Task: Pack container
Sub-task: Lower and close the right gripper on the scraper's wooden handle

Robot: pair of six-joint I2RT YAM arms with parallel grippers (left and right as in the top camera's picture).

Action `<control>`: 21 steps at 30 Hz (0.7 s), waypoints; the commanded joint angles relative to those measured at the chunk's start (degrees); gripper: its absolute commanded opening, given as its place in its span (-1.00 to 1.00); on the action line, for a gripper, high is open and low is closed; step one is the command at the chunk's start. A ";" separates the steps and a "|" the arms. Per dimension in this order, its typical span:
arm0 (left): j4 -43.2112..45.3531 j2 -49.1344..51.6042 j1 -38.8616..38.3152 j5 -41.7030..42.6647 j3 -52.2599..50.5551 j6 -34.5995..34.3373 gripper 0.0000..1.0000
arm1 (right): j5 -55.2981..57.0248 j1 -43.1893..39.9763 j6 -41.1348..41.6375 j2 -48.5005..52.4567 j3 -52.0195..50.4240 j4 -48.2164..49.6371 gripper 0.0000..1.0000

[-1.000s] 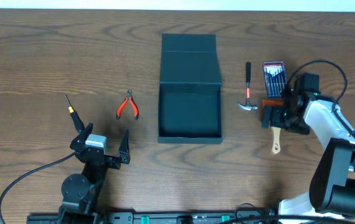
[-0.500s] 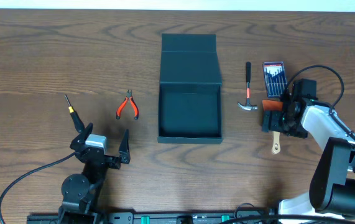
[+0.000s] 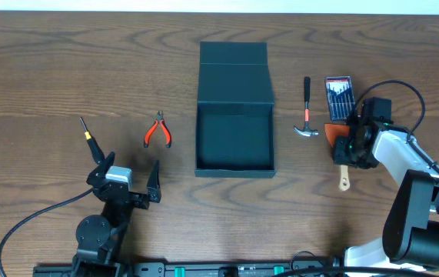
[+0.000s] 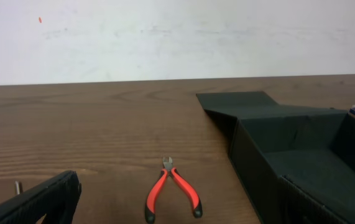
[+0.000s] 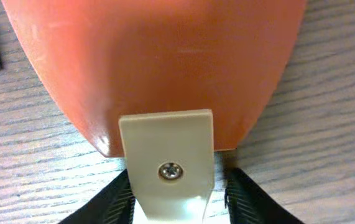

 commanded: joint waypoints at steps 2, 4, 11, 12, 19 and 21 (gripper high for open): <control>-2.05 -0.35 -0.35 1.25 -0.90 -0.28 0.97 | -1.77 -0.39 0.04 0.57 -1.20 -0.22 -0.28; -2.05 -0.35 -0.35 1.25 -0.90 -0.28 0.97 | -1.77 -0.39 0.07 0.57 -1.20 -0.22 -0.40; -2.05 -0.35 -0.35 1.25 -0.90 -0.26 0.97 | -1.77 -0.39 0.07 0.57 -1.20 -0.24 -0.63; -2.05 -0.35 -0.35 1.25 -0.90 -0.26 0.97 | -1.77 -0.37 0.07 0.57 -1.20 -0.24 -0.67; -2.05 -0.35 -0.35 1.25 -0.90 -0.26 0.97 | -1.77 -0.37 0.07 0.57 -1.18 -0.26 -0.97; -2.05 -0.35 -0.35 1.25 -0.90 -0.26 0.97 | -1.77 -0.37 0.07 0.57 -1.18 -0.24 -0.98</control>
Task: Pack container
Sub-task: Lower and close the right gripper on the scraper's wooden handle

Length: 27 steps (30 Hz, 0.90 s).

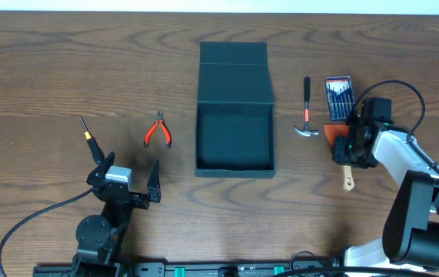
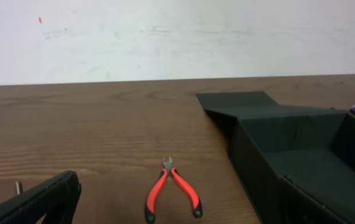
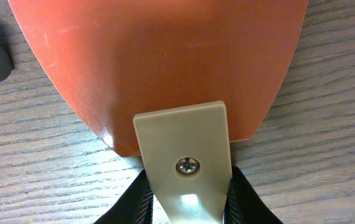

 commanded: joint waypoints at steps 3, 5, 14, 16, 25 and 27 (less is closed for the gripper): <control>-2.05 -0.35 -0.35 1.25 -0.92 -0.26 0.97 | -1.11 -0.37 0.13 0.79 -1.18 -0.20 -0.97; -2.05 -0.35 -0.35 1.25 -0.92 -0.28 0.97 | -1.11 -0.37 0.13 0.76 -1.16 -0.22 -0.97; -2.05 -0.35 -0.35 1.25 -0.92 -0.28 0.97 | -1.14 -0.37 0.13 0.72 -0.98 -0.24 -0.97; -2.05 -0.35 -0.35 1.25 -0.92 -0.28 0.97 | -1.14 -0.37 0.13 0.72 -0.76 -0.31 -0.97; -2.05 -0.35 -0.35 1.25 -0.92 -0.26 0.97 | -1.11 -0.37 -0.11 0.70 3.04 -2.82 -0.97; -2.05 -0.35 -0.35 1.25 -0.92 -0.26 0.97 | -1.11 -0.37 -0.17 0.70 3.91 -3.30 -0.97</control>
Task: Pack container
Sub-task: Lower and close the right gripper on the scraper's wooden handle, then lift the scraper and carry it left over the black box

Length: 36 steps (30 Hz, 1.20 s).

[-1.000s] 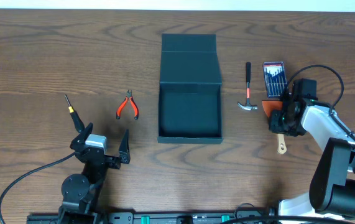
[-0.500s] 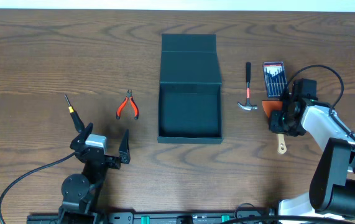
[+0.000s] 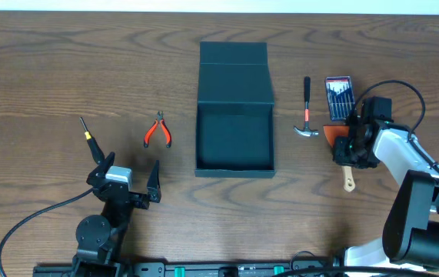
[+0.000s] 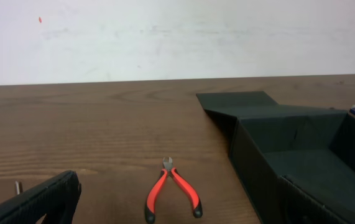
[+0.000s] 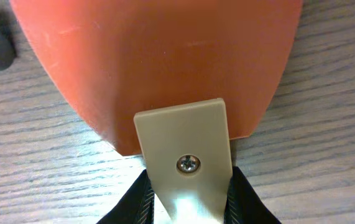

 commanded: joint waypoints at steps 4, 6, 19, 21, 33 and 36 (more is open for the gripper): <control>-2.05 -0.35 -0.35 1.25 -0.90 -0.28 0.97 | -0.70 -0.37 -0.37 0.61 3.58 -0.90 -0.98; -2.05 -0.35 -0.35 1.25 -0.90 -0.26 0.97 | -0.68 -0.37 -0.55 0.61 4.09 -1.25 -0.97; -2.05 -0.35 -0.35 1.25 -0.90 -0.28 0.97 | -0.70 0.02 -1.62 0.59 8.17 -3.65 -0.97; -2.05 -0.35 -0.35 1.25 -0.90 -0.26 0.97 | -0.68 0.44 -1.64 0.59 8.85 -4.09 -0.97; -2.05 -0.35 -0.35 1.25 -0.90 -0.28 0.97 | -0.44 4.52 -3.08 0.59 14.80 -6.67 -0.98; -2.05 -0.35 -0.35 1.25 -0.90 -0.26 0.97 | -0.44 5.18 -3.08 0.59 16.28 -7.26 -0.97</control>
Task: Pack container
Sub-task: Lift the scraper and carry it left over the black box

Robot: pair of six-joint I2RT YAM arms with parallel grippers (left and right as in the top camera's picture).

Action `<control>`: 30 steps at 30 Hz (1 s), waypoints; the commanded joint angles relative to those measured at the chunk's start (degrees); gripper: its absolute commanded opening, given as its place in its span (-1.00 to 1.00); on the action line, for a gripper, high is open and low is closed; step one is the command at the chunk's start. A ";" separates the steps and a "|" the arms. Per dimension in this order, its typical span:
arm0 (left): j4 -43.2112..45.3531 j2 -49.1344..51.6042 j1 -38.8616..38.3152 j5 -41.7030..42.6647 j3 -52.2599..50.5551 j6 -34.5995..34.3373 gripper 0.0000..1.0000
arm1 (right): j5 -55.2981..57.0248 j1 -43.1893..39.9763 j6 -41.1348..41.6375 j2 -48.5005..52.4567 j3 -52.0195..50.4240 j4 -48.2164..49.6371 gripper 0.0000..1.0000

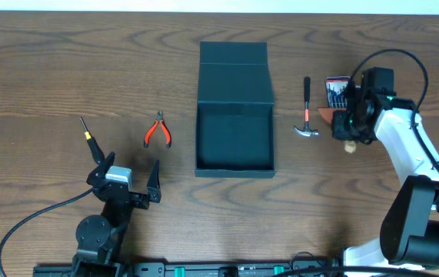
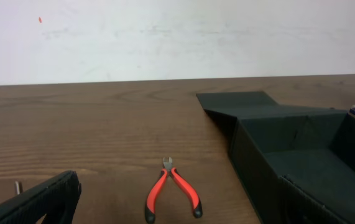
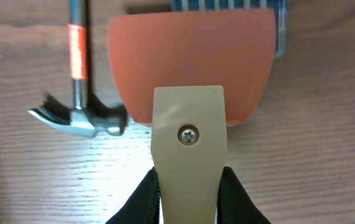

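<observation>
An open dark box (image 1: 234, 146) stands mid-table with its lid folded back. My right gripper (image 1: 351, 125) is shut on the beige handle (image 3: 188, 143) of an orange-bladed scraper (image 3: 189, 62) and holds it off the table. Below the blade lie the small hammer (image 3: 78, 118) and the screwdriver-bit case (image 1: 337, 91). Red pliers (image 1: 157, 129) lie left of the box, and a screwdriver (image 1: 88, 137) lies further left. My left gripper (image 1: 127, 175) rests open near the front edge, with the pliers (image 2: 171, 194) ahead of it.
The box's near wall (image 2: 258, 180) rises at the right of the left wrist view. The right arm's cable (image 1: 404, 61) loops over the far right of the table. Bare wood lies between the hammer (image 1: 307, 108) and the box.
My right gripper has risen off the table with the scraper and moved toward the far side. It now hangs over the hammer and bit case. The left arm has not moved.
My right gripper's fingers first stood low on the table either side of the scraper's handle. They were then shut on it, with the scraper still on the wood. Now the scraper is held in the air near the hammer. The left gripper stayed open and still throughout.
</observation>
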 commanded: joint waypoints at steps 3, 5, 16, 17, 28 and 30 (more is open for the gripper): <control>-2.05 -0.35 -0.35 1.25 -0.92 -0.26 0.97 | 0.04 1.44 -0.90 0.59 3.98 -1.03 -0.97; -2.05 -0.35 -0.35 1.25 -0.92 -0.26 0.97 | 0.02 1.75 -0.90 0.59 4.90 -1.44 -0.98; -2.05 -0.35 -0.35 1.25 -0.92 -0.28 0.97 | 0.02 4.83 -1.97 0.59 9.75 -2.69 -0.97; -2.05 -0.35 -0.35 1.25 -0.92 -0.28 0.97 | 0.02 5.22 -1.95 0.59 10.21 -2.73 -0.98; -2.05 -0.35 -0.35 1.25 -0.92 -0.26 0.97 | 0.00 11.06 -4.13 0.59 17.81 -5.49 -0.97; -2.05 -0.35 -0.35 1.25 -0.92 -0.26 0.97 | 0.00 12.13 -4.63 0.59 19.39 -6.19 -0.97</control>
